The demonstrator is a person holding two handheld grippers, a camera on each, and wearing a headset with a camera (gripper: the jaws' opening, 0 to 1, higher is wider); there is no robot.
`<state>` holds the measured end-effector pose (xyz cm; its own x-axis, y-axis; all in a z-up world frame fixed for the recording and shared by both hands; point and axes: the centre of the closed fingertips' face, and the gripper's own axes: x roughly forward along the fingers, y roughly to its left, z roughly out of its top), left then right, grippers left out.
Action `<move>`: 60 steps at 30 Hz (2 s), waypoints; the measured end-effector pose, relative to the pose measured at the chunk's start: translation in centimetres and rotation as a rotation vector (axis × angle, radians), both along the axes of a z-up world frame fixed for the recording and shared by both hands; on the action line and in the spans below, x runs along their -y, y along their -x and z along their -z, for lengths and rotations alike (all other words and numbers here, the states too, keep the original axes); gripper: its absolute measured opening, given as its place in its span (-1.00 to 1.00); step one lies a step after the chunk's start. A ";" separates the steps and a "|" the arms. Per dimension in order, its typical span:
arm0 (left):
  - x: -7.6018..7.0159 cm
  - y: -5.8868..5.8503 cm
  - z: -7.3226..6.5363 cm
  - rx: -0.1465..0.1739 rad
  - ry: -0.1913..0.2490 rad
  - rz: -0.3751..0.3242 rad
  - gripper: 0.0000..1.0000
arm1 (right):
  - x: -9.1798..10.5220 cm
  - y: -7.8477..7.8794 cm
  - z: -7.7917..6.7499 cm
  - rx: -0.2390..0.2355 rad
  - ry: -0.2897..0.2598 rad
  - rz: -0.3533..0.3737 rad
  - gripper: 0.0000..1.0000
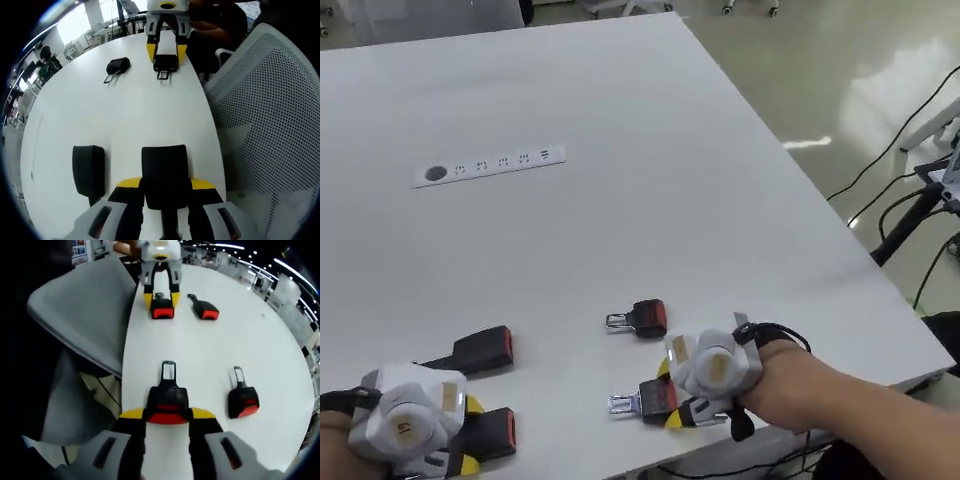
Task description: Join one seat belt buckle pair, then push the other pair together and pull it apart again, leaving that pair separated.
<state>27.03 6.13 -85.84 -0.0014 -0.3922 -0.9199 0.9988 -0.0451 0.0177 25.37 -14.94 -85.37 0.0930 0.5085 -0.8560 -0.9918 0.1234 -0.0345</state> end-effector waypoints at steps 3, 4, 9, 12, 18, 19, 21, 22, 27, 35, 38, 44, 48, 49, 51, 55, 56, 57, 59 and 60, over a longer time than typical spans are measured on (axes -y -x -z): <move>0.0 0.0 -0.1 -0.003 -0.004 -0.001 -0.31 | -0.1 0.0 0.0 -0.007 -0.010 0.019 -0.36; 0.0 0.0 -0.1 0.001 -0.004 0.004 -0.31 | -0.1 0.0 0.0 -0.005 -0.010 0.018 -0.36; 0.0 0.0 0.0 -0.015 -0.017 0.008 -0.31 | -0.1 0.0 0.0 0.002 0.010 -0.003 -0.35; 0.0 0.1 -0.1 -0.016 -0.020 0.017 -0.31 | -0.2 0.0 0.0 0.000 0.021 -0.015 -0.35; 0.1 0.1 -0.2 -0.020 -0.006 0.011 -0.31 | -0.2 0.0 0.1 0.001 0.033 -0.014 -0.35; 0.1 0.1 -0.2 -0.021 -0.007 0.010 -0.31 | -0.2 0.0 0.1 0.002 0.036 -0.015 -0.35; 0.1 0.1 -0.2 -0.022 -0.010 0.015 -0.31 | -0.2 0.0 0.1 0.000 0.037 -0.016 -0.35; 0.1 0.1 -0.2 -0.022 -0.010 0.015 -0.31 | -0.2 0.0 0.1 0.000 0.038 -0.017 -0.35; 0.1 0.0 -0.2 -0.023 -0.013 0.008 -0.32 | -0.2 0.0 0.1 0.000 0.039 -0.018 -0.35; 0.0 -0.1 -0.1 -0.023 -0.019 0.008 -0.32 | -0.1 -0.1 0.2 -0.004 0.041 -0.015 -0.35; 0.0 -0.1 -0.1 -0.023 -0.019 0.006 -0.32 | -0.1 -0.1 0.2 -0.002 0.042 -0.014 -0.35; 0.0 -0.1 -0.1 -0.022 -0.023 0.003 -0.32 | -0.1 -0.1 0.2 -0.002 0.041 -0.019 -0.34; 0.0 -0.1 -0.1 -0.022 -0.029 0.006 -0.32 | 0.0 0.0 0.3 -0.003 0.041 -0.021 -0.34; 0.0 -0.1 -0.1 -0.022 -0.031 0.006 -0.32 | 0.0 0.0 0.3 -0.003 0.041 -0.022 -0.34; 0.0 -0.1 -0.1 -0.023 -0.033 0.006 -0.32 | 0.0 0.0 0.3 -0.002 0.040 -0.023 -0.34; 0.0 -0.1 0.0 -0.023 -0.040 0.004 -0.32 | -0.1 0.0 0.3 0.001 0.042 -0.029 -0.34; -0.1 -0.1 0.0 -0.023 -0.042 0.004 -0.31 | -0.1 0.0 0.3 0.003 0.043 -0.036 -0.34; -0.1 -0.1 0.0 -0.023 -0.043 0.005 -0.31 | -0.1 0.0 0.3 0.003 0.044 -0.036 -0.34; -0.1 -0.1 0.1 -0.023 -0.044 0.005 -0.31 | -0.1 0.0 0.4 -0.001 0.045 -0.037 -0.33; -0.1 -0.2 0.1 -0.023 -0.044 0.005 -0.31 | -0.1 0.0 0.4 -0.003 0.046 -0.037 -0.33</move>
<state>27.19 6.24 -85.94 -0.0249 -0.3512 -0.9360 0.9987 -0.0501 -0.0078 25.36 -14.88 -85.76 0.0721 0.4716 -0.8788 -0.9957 0.0852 -0.0360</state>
